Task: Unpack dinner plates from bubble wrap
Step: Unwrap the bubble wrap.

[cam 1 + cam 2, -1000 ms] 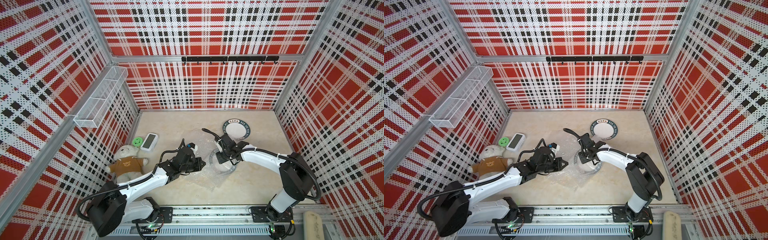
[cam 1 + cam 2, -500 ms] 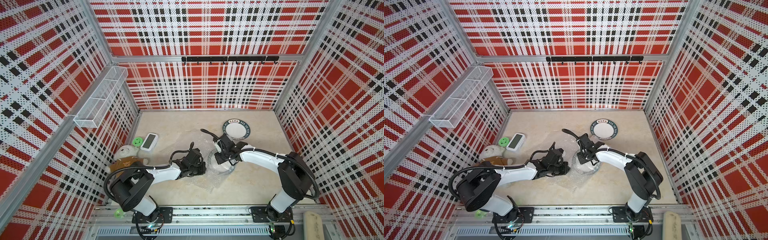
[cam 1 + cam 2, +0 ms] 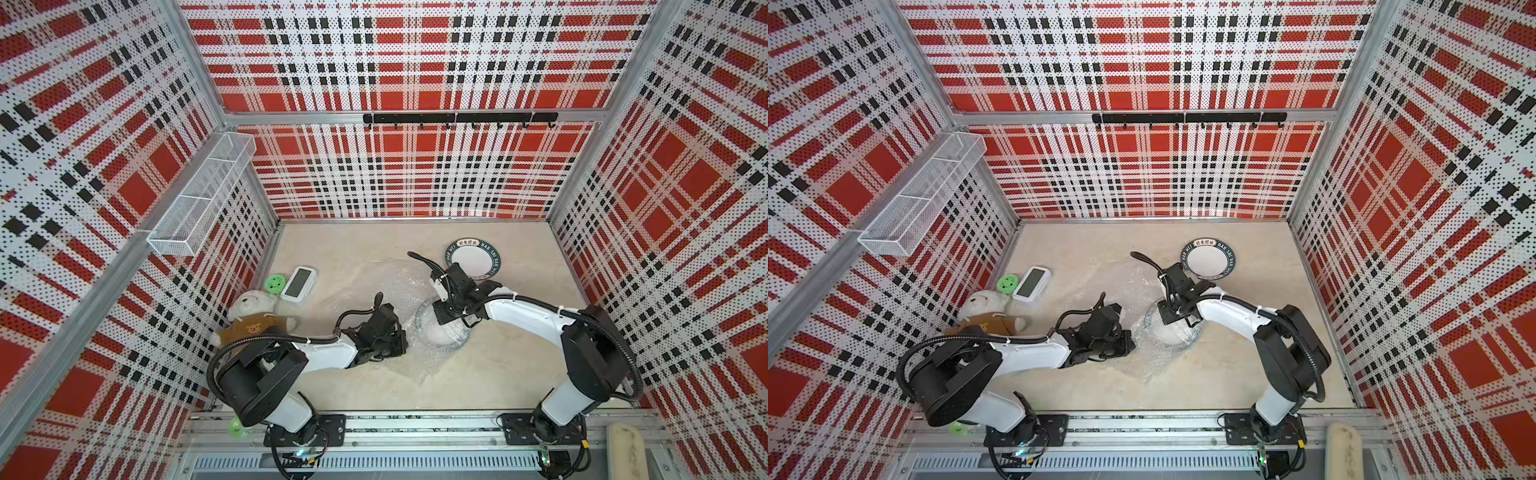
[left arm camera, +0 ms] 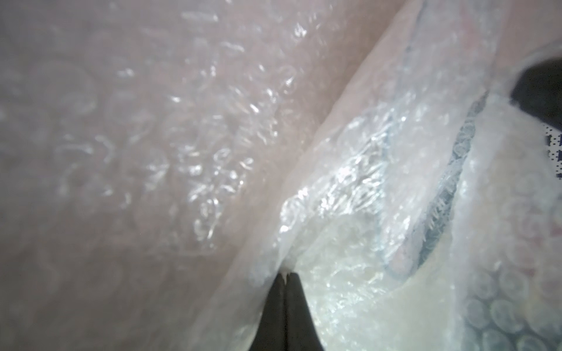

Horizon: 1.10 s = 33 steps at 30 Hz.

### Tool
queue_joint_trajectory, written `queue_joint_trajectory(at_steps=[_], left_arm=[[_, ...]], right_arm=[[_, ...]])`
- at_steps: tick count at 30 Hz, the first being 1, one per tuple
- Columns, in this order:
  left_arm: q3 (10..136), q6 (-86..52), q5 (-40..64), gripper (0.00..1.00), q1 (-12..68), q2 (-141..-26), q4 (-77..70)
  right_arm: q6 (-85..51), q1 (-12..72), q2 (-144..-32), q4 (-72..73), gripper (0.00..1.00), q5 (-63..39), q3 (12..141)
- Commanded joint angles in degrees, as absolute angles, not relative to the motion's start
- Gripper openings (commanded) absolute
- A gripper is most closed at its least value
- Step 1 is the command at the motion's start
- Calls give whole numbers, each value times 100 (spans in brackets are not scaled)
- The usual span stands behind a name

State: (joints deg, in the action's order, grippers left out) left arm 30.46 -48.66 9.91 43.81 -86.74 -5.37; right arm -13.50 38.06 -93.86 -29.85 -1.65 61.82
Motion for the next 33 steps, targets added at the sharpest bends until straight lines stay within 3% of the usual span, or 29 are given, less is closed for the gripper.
queue_joint_trajectory(at_steps=[1,10,24,26,33], left_arm=[[2862,-4995,684,0,4359,-8883,-269],[2771,-5165,680,0,4324,-9060,-497],[2570,-5280,678,0,4223,-8868,-585],[2574,-5280,688,0,4210,-8876,-597],[2700,-5202,1187,0,4096,-8357,-852]], right_arm=[[-1389,3669,-9016,-2720,2,-420,6146],[-1583,3223,-8376,-2340,3,-1054,5583],[-1578,2544,-8924,-2372,5,-998,5598],[-1635,2476,-8992,-2395,9,-997,5624],[-1652,2461,-9158,-2296,5,-1336,5636]])
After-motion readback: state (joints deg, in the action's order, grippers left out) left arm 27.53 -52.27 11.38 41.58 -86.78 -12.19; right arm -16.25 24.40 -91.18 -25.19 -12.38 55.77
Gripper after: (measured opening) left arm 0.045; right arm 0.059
